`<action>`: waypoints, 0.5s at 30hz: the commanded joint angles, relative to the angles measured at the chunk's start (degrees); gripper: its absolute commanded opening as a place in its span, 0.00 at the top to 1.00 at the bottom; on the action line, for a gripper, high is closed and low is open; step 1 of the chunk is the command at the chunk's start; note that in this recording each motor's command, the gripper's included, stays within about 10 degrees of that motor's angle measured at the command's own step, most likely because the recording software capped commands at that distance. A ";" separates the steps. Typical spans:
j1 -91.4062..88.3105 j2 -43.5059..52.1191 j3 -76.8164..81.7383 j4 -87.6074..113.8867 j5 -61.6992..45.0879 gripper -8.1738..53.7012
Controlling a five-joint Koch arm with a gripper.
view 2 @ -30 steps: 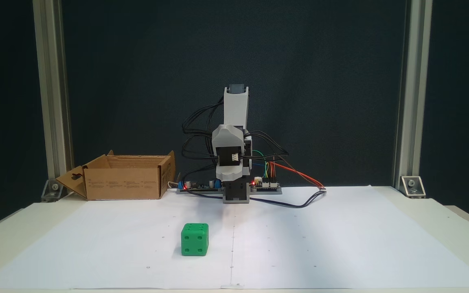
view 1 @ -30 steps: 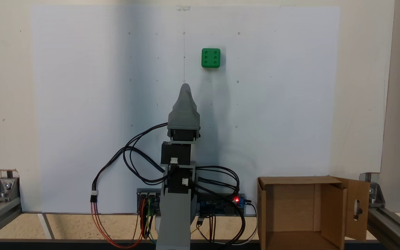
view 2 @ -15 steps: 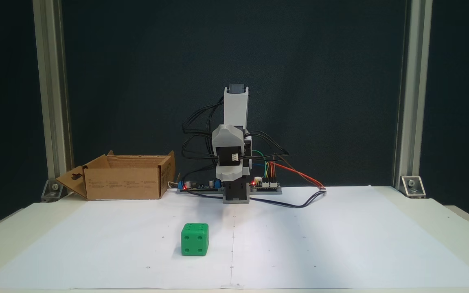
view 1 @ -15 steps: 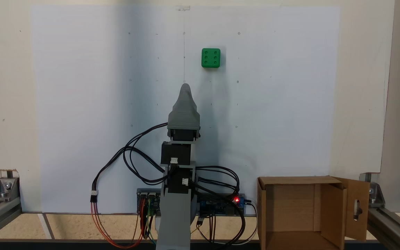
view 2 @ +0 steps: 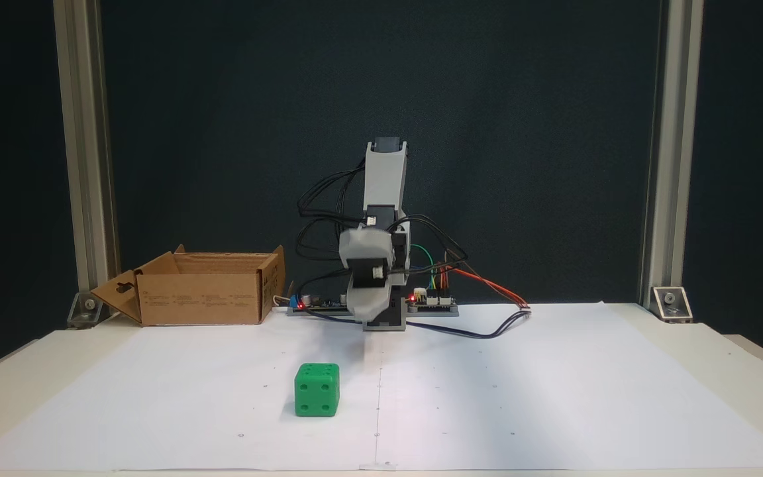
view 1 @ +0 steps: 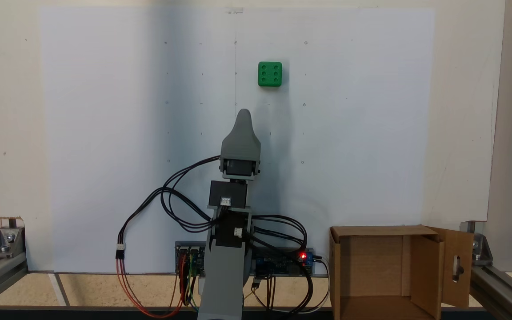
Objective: Grasp a green dice and put it in the bin.
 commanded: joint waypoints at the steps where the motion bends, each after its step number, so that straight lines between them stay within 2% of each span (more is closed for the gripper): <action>1: 0.18 6.06 -6.06 7.12 -2.72 0.17; 15: 0.44 5.98 -35.33 60.45 -2.72 0.17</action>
